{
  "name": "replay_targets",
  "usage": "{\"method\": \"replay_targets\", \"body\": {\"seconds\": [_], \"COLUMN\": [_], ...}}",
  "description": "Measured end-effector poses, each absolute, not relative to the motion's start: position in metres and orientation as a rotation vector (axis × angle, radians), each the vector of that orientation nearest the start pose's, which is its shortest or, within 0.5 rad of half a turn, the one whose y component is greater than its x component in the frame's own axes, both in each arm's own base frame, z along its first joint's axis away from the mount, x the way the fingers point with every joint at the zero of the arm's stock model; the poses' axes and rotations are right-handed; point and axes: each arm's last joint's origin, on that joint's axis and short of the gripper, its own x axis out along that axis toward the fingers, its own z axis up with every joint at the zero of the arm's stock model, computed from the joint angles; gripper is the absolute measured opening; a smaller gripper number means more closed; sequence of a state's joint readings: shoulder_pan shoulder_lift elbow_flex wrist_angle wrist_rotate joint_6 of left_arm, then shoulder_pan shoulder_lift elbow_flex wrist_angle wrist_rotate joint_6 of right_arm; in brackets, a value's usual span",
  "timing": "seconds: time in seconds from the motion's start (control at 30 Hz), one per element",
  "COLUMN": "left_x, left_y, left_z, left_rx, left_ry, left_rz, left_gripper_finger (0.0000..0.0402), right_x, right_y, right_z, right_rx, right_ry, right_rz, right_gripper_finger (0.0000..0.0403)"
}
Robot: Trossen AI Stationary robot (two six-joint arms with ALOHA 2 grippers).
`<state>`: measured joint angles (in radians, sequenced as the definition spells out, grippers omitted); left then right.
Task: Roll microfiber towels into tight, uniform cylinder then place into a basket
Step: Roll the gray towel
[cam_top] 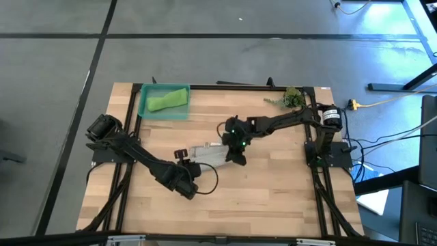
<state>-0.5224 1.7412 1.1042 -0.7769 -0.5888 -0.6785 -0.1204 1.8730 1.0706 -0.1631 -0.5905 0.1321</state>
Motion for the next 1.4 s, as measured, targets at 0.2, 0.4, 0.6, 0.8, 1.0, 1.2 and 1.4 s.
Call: {"method": "replay_targets", "body": {"seconds": [0.2, 0.4, 0.6, 0.8, 1.0, 1.2, 1.4], "left_x": [0.277, 0.278, 0.285, 0.306, 0.314, 0.319, 0.328], "left_y": [-0.143, -0.143, -0.137, -0.115, -0.087, -0.065, -0.045], "left_z": [0.176, 0.176, 0.175, 0.164, 0.162, 0.164, 0.165], "left_rx": [0.147, 0.176, 0.282, 0.324, 0.330, 0.370, 0.404], "left_ry": [1.084, 1.090, 1.061, 1.114, 1.146, 1.173, 1.168], "left_rz": [0.439, 0.424, 0.409, 0.346, 0.425, 0.438, 0.431], "left_gripper_finger": [0.0106, 0.0106, 0.0106, 0.0106, 0.0106, 0.0106, 0.0106], "right_x": [0.359, 0.354, 0.349, 0.349, 0.351, 0.352, 0.351], "right_y": [-0.056, -0.085, -0.099, -0.100, -0.096, -0.092, -0.091], "right_z": [0.148, 0.149, 0.151, 0.151, 0.151, 0.152, 0.151], "right_rx": [0.617, 0.761, 0.846, 0.846, 0.837, 0.824, 0.807], "right_ry": [0.923, 0.901, 0.883, 0.878, 0.883, 0.886, 0.891], "right_rz": [0.369, 0.315, 0.329, 0.331, 0.344, 0.359, 0.365], "right_gripper_finger": [0.0018, 0.0018, 0.0018, 0.0018, 0.0018, 0.0018, 0.0018]}}
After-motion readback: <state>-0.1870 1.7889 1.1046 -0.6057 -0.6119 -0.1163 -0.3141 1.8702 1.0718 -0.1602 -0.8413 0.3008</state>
